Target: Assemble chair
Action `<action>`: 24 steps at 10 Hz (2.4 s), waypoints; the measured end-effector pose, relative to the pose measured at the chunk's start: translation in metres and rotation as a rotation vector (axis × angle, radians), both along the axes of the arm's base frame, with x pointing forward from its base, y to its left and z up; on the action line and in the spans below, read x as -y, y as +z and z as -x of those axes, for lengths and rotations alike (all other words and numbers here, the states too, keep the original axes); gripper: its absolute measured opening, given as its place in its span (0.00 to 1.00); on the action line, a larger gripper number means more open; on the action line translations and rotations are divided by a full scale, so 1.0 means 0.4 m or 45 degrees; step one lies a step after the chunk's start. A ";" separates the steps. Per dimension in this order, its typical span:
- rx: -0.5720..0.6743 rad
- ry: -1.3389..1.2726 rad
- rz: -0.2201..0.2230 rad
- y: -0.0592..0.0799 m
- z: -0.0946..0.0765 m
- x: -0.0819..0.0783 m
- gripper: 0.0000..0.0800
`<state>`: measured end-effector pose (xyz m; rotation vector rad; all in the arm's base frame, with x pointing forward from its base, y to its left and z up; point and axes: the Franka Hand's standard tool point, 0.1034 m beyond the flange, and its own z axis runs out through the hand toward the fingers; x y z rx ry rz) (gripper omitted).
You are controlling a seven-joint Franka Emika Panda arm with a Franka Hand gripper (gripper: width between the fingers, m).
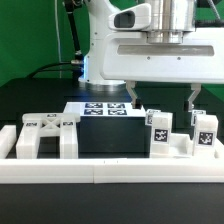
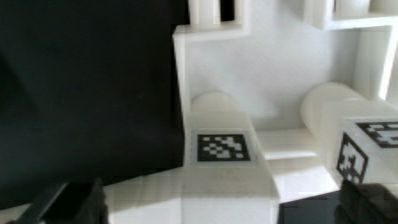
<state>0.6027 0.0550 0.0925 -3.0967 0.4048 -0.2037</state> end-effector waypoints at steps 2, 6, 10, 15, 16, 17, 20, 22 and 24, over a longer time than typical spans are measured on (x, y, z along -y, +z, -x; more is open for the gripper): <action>-0.001 0.000 0.000 -0.001 0.001 0.000 0.81; 0.083 0.053 0.022 -0.055 0.041 -0.015 0.81; 0.065 0.105 0.050 -0.138 0.059 -0.020 0.81; 0.037 0.115 0.061 -0.185 0.070 -0.023 0.81; 0.036 0.115 0.063 -0.190 0.068 -0.023 0.81; 0.036 0.117 0.064 -0.195 0.063 -0.025 0.81; 0.033 0.117 0.065 -0.200 0.063 -0.023 0.49; 0.038 0.114 0.066 -0.197 0.060 -0.019 0.41; 0.038 0.114 0.066 -0.197 0.059 -0.019 0.41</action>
Offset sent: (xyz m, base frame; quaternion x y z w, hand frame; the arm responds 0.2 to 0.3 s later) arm -0.0252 0.0021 -0.0165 0.0159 0.0584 -0.0467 0.9971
